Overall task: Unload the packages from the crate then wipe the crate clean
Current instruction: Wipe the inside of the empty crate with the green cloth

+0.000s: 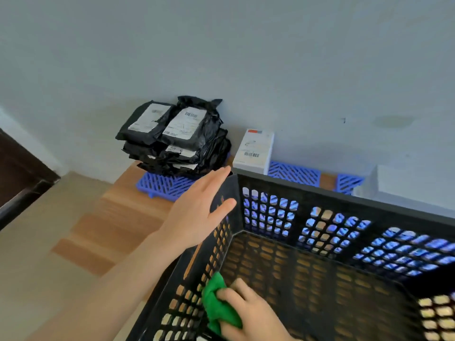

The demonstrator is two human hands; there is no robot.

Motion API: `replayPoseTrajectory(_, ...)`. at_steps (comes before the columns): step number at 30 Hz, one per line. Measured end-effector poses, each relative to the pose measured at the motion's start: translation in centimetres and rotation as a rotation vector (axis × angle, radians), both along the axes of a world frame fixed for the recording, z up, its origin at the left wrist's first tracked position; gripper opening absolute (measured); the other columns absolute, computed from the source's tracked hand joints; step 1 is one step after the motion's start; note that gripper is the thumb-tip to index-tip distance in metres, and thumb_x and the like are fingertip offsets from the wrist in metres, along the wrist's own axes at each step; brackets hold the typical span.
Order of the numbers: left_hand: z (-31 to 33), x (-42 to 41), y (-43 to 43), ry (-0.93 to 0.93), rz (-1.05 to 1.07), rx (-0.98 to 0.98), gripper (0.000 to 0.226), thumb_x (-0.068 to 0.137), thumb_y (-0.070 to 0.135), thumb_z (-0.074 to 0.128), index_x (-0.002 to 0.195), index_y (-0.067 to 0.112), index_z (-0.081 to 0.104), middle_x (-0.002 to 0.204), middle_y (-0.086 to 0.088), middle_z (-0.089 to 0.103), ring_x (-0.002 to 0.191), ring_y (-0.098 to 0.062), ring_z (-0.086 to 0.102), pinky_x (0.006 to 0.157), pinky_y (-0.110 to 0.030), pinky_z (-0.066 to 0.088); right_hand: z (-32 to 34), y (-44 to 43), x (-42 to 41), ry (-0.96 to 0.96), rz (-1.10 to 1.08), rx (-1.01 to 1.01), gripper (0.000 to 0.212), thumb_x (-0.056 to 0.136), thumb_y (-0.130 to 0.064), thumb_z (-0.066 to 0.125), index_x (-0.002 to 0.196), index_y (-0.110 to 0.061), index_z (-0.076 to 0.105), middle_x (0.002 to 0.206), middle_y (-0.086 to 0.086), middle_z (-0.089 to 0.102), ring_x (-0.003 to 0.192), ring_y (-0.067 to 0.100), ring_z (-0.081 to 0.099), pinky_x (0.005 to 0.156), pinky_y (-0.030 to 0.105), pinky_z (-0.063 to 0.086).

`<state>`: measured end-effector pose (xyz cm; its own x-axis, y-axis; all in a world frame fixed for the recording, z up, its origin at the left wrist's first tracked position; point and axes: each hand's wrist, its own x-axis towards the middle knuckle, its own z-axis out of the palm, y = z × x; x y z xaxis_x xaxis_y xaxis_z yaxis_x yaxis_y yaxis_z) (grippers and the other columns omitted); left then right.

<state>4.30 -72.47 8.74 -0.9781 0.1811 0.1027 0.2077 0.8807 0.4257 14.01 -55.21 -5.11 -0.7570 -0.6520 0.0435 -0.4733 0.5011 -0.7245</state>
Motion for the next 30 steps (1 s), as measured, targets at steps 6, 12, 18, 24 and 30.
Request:
replayPoseTrajectory(6, -0.2, -0.3, -0.2, 0.062, 0.006, 0.012, 0.066, 0.097, 0.051, 0.043, 0.155, 0.033, 0.014, 0.159, 0.014, 0.022, 0.147, -0.001, 0.011, 0.115, -0.031, 0.026, 1.9, 2.9, -2.4, 0.225, -0.252, -0.001, 0.048, 0.068, -0.036, 0.065, 0.114, -0.034, 0.05, 0.097, -0.006, 0.052, 0.085, 0.016, 0.055, 0.078, 0.03, 0.047)
replayPoseTrajectory(12, -1.0, -0.5, -0.3, 0.174, 0.022, -0.144, 0.064, 0.096, 0.042, 0.051, 0.152, 0.02, 0.028, 0.158, 0.003, 0.029, 0.147, -0.014, 0.021, 0.111, -0.034, 0.033, 5.2, 4.5, -3.6, 0.35, -0.363, 0.058, 0.042, 0.074, -0.037, 0.061, 0.114, -0.031, 0.05, 0.098, -0.008, 0.049, 0.087, 0.014, 0.048, 0.079, 0.021, 0.037)
replayPoseTrajectory(18, -1.1, 0.2, -0.4, 0.293, 0.045, -0.299, 0.051, 0.074, 0.023, 0.077, 0.121, 0.008, 0.065, 0.121, -0.009, 0.068, 0.115, -0.028, 0.062, 0.075, -0.041, 0.059, 7.7, 5.2, -4.4, 0.479, -0.301, 0.128, 0.043, 0.076, -0.035, 0.058, 0.118, -0.029, 0.05, 0.107, -0.01, 0.044, 0.092, 0.013, 0.054, 0.074, 0.024, 0.049)
replayPoseTrajectory(24, -0.5, 1.8, 1.3, 0.279, 0.129, -0.487, 0.053, 0.092, 0.021, 0.056, 0.143, 0.015, 0.043, 0.152, -0.002, 0.04, 0.138, -0.022, 0.038, 0.099, -0.039, 0.044, 9.9, 6.7, -5.3, 0.719, -0.179, 0.202, 0.051, 0.07, -0.021, 0.075, 0.117, -0.021, 0.057, 0.111, 0.001, 0.045, 0.09, 0.021, 0.057, 0.066, 0.034, 0.056)
replayPoseTrajectory(30, -1.8, 4.5, 4.0, 0.212, 0.339, -0.548, 0.067, 0.097, 0.026, 0.045, 0.156, 0.018, 0.014, 0.164, -0.001, 0.008, 0.146, -0.023, 0.022, 0.107, -0.037, 0.033, 11.3, 9.0, -8.1, 0.89, -0.128, 0.277, 0.046, 0.077, -0.027, 0.071, 0.121, -0.015, 0.061, 0.116, 0.008, 0.048, 0.097, 0.023, 0.055, 0.078, 0.036, 0.056)
